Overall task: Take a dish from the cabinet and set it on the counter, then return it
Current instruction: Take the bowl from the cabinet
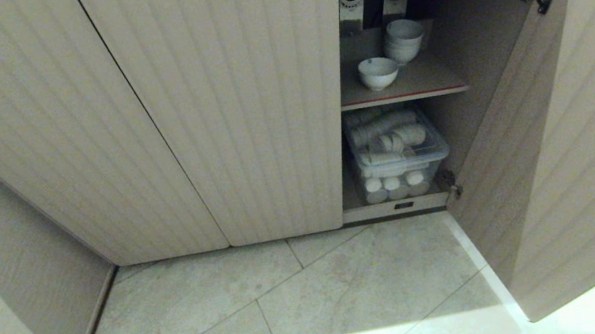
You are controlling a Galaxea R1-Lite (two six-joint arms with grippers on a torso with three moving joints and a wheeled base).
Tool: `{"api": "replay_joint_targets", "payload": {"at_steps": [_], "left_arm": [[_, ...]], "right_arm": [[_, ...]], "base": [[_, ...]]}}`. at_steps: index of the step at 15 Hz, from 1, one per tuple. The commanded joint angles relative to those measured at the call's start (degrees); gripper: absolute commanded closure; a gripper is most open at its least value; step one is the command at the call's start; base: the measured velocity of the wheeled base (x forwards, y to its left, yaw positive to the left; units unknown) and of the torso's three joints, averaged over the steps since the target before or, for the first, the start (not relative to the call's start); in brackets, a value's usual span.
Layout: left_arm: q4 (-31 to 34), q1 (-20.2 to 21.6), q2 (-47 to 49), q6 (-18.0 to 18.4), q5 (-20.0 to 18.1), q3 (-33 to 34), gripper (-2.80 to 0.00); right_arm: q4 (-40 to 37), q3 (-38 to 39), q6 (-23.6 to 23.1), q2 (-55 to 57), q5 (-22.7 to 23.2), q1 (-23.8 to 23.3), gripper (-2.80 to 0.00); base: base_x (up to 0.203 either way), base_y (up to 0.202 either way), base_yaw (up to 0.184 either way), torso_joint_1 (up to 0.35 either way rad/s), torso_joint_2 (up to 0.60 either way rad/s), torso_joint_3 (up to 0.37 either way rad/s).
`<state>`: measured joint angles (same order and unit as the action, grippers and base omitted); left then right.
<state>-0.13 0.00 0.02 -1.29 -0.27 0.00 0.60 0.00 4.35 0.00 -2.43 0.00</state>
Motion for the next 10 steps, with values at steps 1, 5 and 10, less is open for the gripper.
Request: {"api": "replay_joint_targets", "payload": {"at_steps": [1,5,10], "left_arm": [[-0.04,0.00,-0.02,-0.03,0.00,0.00,0.00],[-0.04,0.00,-0.02,-0.03,0.00,0.00,0.00],[-0.04,0.00,-0.02,-0.03,0.00,0.00,0.00]], "right_arm": [[0.02,0.00,0.04,0.00,-0.04,0.00,0.00],[0.02,0.00,0.04,0.00,-0.04,0.00,0.00],[0.02,0.00,0.04,0.00,-0.04,0.00,0.00]], "base": [[0.000,0.000,0.000,0.000,0.00,0.000],[0.000,0.000,0.000,0.000,0.00,0.000],[0.000,0.000,0.000,0.000,0.00,0.000]]}}
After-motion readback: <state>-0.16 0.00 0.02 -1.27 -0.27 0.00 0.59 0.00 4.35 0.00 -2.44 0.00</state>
